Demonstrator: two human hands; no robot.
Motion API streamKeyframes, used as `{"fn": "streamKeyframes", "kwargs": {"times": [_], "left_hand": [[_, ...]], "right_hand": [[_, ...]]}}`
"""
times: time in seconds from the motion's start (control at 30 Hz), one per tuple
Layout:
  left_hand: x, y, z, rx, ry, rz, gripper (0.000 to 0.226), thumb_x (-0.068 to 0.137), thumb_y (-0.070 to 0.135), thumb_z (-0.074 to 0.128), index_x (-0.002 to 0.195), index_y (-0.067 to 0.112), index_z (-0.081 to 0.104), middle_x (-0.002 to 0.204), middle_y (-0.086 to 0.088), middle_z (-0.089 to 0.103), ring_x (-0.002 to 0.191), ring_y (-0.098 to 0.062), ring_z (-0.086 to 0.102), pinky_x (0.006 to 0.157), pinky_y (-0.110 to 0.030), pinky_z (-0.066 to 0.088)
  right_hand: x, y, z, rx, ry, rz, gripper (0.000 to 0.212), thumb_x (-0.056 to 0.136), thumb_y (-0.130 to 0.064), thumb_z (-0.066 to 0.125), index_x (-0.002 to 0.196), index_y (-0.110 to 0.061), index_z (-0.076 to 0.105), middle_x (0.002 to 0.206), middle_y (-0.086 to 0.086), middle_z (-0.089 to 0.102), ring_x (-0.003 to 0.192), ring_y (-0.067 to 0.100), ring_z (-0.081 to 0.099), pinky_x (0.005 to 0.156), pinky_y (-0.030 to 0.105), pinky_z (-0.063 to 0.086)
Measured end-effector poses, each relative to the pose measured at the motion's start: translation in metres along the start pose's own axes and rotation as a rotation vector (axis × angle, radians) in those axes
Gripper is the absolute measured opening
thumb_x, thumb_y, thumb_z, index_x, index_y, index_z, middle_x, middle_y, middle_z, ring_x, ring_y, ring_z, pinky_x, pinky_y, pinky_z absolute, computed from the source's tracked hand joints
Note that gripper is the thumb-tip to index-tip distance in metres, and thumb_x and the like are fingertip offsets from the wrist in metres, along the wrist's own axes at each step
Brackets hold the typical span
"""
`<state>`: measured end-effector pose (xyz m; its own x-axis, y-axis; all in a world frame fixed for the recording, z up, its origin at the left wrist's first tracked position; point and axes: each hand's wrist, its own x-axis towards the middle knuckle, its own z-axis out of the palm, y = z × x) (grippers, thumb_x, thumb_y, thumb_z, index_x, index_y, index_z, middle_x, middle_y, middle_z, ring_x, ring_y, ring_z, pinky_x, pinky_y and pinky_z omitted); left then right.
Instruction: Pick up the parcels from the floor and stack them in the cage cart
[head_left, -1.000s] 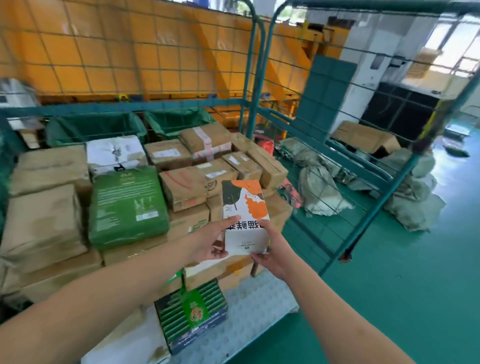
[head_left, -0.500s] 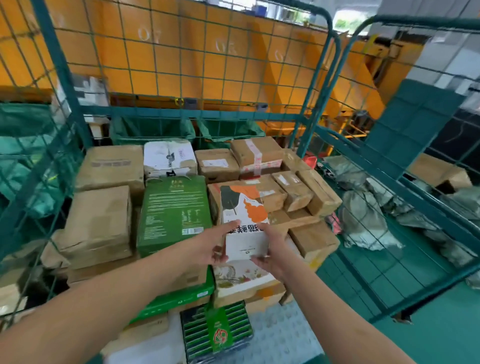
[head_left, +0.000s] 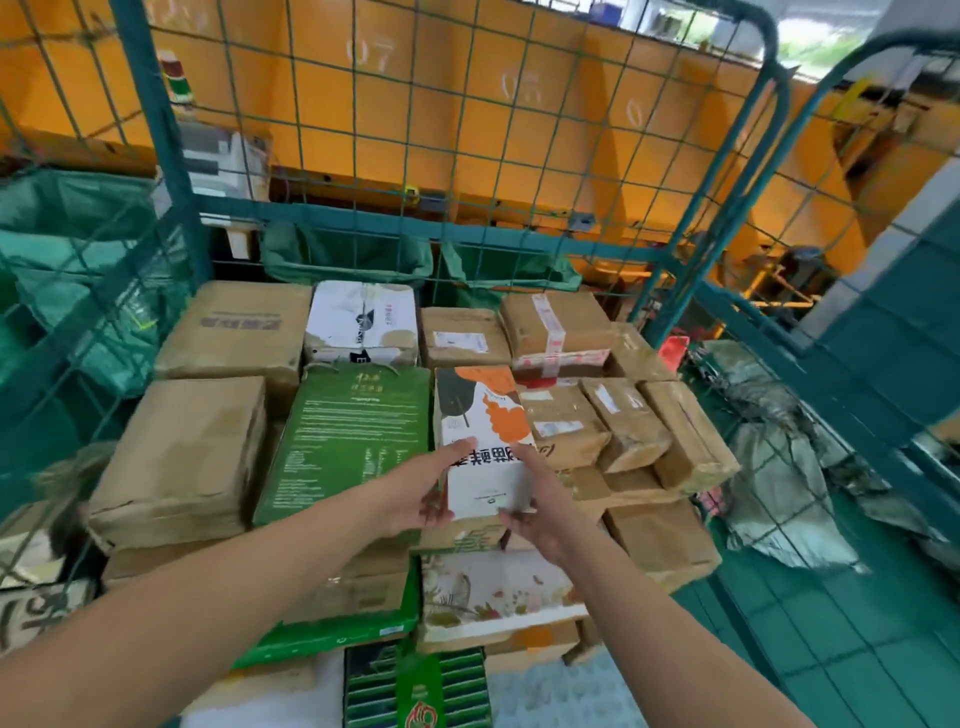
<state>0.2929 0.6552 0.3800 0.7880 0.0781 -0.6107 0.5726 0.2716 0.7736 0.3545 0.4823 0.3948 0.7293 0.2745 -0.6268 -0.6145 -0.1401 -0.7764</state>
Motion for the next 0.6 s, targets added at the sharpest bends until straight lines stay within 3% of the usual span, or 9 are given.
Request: {"fn": "streamKeyframes", "kwargs": {"times": [0.1, 0.2, 0.27, 0.33, 0.37, 0.43, 0.53, 0.6], "left_hand": [[0.023, 0.031, 0.022, -0.089, 0.057, 0.041, 0.062, 0.083, 0.068, 0.071, 0.122, 0.020, 0.066, 0.110, -0.006, 0.076, 0.106, -0.026, 0.068, 0.097, -0.038, 0.057], [0.043, 0.063, 0.054, -0.149, 0.075, 0.096, 0.042, 0.090, 0.064, 0.065, 0.118, 0.032, 0.063, 0.115, 0.003, 0.072, 0.107, -0.019, 0.065, 0.100, -0.040, 0.056], [0.056, 0.083, 0.078, -0.174, 0.089, 0.128, 0.042, 0.093, 0.061, 0.063, 0.125, 0.034, 0.059, 0.115, 0.006, 0.071, 0.103, -0.016, 0.065, 0.086, -0.036, 0.059], [0.073, 0.098, 0.098, -0.171, 0.102, 0.117, 0.050, 0.093, 0.060, 0.065, 0.132, 0.029, 0.056, 0.111, 0.002, 0.073, 0.094, -0.016, 0.069, 0.068, -0.030, 0.060], [0.081, 0.105, 0.105, -0.149, 0.099, 0.100, 0.050, 0.094, 0.059, 0.064, 0.132, 0.028, 0.056, 0.108, 0.003, 0.071, 0.093, -0.015, 0.068, 0.071, -0.030, 0.060], [0.099, 0.109, 0.106, -0.044, 0.096, 0.068, 0.046, 0.095, 0.058, 0.063, 0.129, 0.029, 0.053, 0.113, 0.009, 0.063, 0.104, -0.015, 0.061, 0.092, -0.035, 0.056], [0.127, 0.110, 0.088, 0.068, 0.141, 0.022, 0.047, 0.098, 0.051, 0.064, 0.136, 0.028, 0.049, 0.137, 0.006, 0.054, 0.123, -0.019, 0.054, 0.103, -0.036, 0.051], [0.145, 0.108, 0.067, 0.067, 0.209, 0.008, 0.040, 0.099, 0.044, 0.065, 0.132, 0.024, 0.051, 0.138, 0.002, 0.058, 0.121, -0.019, 0.056, 0.101, -0.036, 0.050]], "right_hand": [[0.026, -0.034, -0.009, 0.039, -0.039, -0.059, 0.053, 0.086, -0.066, 0.070, 0.122, -0.028, 0.063, 0.124, 0.003, 0.068, 0.106, 0.028, 0.068, 0.095, 0.045, 0.059], [0.057, -0.063, -0.016, 0.076, 0.021, -0.063, 0.106, 0.066, -0.075, 0.082, 0.149, -0.026, 0.038, 0.144, 0.007, 0.055, 0.115, 0.035, 0.064, 0.085, 0.053, 0.060], [0.088, -0.077, -0.025, 0.064, 0.036, -0.053, 0.122, 0.055, -0.079, 0.086, 0.153, -0.027, 0.034, 0.149, 0.010, 0.051, 0.121, 0.038, 0.061, 0.090, 0.056, 0.058], [0.103, -0.099, -0.035, 0.067, -0.018, -0.040, 0.091, 0.067, -0.067, 0.086, 0.140, -0.024, 0.052, 0.136, 0.014, 0.061, 0.114, 0.038, 0.067, 0.088, 0.056, 0.060], [0.111, -0.110, -0.043, 0.050, -0.031, -0.036, 0.071, 0.077, -0.058, 0.083, 0.133, -0.021, 0.057, 0.127, 0.014, 0.064, 0.111, 0.038, 0.068, 0.090, 0.059, 0.059], [0.132, -0.132, -0.061, -0.067, -0.045, -0.064, 0.052, 0.086, -0.050, 0.076, 0.126, -0.020, 0.061, 0.118, 0.009, 0.065, 0.107, 0.034, 0.067, 0.095, 0.052, 0.057], [0.166, -0.164, -0.080, -0.190, -0.065, -0.086, 0.050, 0.088, -0.049, 0.074, 0.130, -0.026, 0.058, 0.112, 0.001, 0.075, 0.088, 0.023, 0.075, 0.066, 0.033, 0.060], [0.194, -0.180, -0.082, -0.223, -0.044, -0.132, 0.052, 0.090, -0.044, 0.074, 0.134, -0.024, 0.057, 0.106, 0.000, 0.078, 0.072, 0.014, 0.077, 0.049, 0.026, 0.056]]}}
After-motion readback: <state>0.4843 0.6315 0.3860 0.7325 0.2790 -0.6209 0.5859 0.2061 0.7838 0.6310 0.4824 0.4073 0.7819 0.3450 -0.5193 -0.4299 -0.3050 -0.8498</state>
